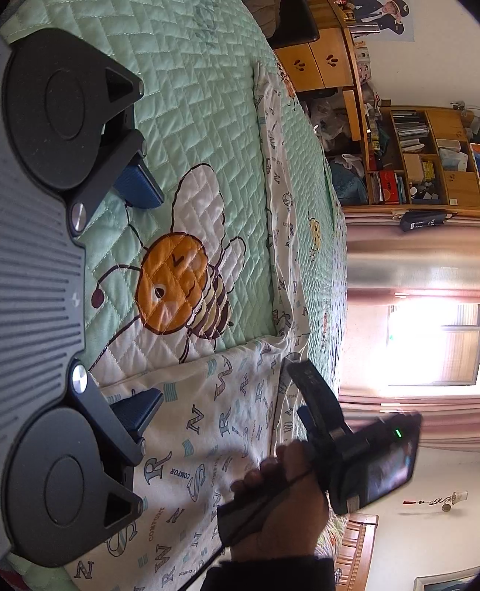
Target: Fold clothes
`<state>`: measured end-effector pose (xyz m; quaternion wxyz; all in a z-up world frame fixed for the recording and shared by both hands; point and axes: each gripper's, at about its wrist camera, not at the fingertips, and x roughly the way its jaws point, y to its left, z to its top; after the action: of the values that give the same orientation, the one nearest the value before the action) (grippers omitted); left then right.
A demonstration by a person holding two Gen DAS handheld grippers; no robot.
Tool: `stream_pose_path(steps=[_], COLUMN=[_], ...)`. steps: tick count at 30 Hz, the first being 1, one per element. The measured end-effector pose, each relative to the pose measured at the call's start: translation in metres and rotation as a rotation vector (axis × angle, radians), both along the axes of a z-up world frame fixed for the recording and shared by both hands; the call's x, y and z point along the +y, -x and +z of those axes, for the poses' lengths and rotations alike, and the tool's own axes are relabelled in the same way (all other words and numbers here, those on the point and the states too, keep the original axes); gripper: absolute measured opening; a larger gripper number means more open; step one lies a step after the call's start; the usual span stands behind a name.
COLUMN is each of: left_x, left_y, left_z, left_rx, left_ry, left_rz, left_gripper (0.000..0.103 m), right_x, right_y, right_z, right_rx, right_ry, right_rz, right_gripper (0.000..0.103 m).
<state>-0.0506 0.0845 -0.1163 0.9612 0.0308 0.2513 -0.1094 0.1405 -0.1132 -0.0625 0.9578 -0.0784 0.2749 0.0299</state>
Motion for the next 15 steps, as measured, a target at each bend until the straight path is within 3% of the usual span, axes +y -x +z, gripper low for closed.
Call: stream_pose_path(steps=[3, 6, 9, 11, 12, 15], left_x=[0.0, 0.0, -0.001, -0.001, -0.001, -0.002], left_y=[0.001, 0.002, 0.002, 0.002, 0.002, 0.003], left_z=[0.0, 0.0, 0.0, 0.0, 0.0, 0.0], left_rx=[-0.003, -0.005, -0.005, -0.006, -0.006, -0.01], left_ry=[-0.001, -0.002, -0.004, -0.005, -0.005, -0.007], left_rz=[0.0, 0.001, 0.002, 0.002, 0.002, 0.003], left_gripper=[0.103, 0.103, 0.103, 0.103, 0.103, 0.103], right_x=[-0.031, -0.087, -0.163, -0.221, -0.246, -0.27], right_y=[0.031, 0.058, 0.067, 0.076, 0.087, 0.119], right_z=[0.015, 0.019, 0.003, -0.016, -0.024, -0.022], right_rx=[-0.076, -0.126, -0.056, 0.015, 0.019, -0.021], right_ry=[-0.106, -0.179, -0.245, -0.373, -0.458, -0.54], right_rz=[-0.069, -0.211, -0.391, -0.537, -0.585, -0.683], right_gripper=[0.067, 0.067, 0.067, 0.062, 0.041, 0.047])
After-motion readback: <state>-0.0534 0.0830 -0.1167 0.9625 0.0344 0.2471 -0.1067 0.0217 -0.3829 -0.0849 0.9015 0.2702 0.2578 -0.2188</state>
